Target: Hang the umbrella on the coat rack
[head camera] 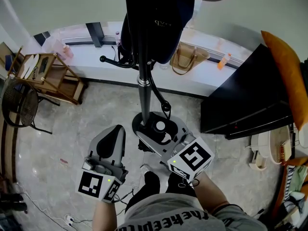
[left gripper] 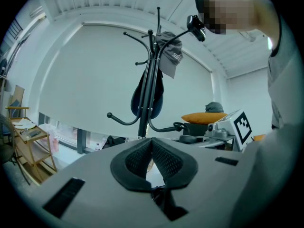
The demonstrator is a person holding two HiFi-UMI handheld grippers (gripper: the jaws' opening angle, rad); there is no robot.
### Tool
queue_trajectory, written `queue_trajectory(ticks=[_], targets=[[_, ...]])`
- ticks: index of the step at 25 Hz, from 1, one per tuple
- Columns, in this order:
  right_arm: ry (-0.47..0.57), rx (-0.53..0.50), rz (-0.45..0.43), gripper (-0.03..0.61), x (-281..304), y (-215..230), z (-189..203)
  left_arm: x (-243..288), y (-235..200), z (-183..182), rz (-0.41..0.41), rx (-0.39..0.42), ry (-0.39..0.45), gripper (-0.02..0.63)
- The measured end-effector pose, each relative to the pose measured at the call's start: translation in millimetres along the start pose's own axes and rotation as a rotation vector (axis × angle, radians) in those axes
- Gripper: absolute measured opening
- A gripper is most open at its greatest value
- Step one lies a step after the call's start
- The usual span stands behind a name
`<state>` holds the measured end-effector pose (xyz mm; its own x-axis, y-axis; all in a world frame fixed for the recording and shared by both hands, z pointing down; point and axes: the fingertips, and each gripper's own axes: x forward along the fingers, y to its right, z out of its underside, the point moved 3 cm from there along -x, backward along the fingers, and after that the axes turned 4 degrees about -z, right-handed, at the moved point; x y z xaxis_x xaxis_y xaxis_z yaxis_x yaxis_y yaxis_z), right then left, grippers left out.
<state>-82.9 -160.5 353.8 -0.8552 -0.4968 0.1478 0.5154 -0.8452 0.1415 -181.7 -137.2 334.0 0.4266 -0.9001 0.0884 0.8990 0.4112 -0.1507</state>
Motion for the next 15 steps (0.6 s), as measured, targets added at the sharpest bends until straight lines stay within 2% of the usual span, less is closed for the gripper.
queue_trajectory(ticks=[15], targets=[[-0.019,0.021,0.035,0.247,-2.6,17.2,9.1,6.2,1.7,2.2,0.006,0.002,-0.012,0.015]])
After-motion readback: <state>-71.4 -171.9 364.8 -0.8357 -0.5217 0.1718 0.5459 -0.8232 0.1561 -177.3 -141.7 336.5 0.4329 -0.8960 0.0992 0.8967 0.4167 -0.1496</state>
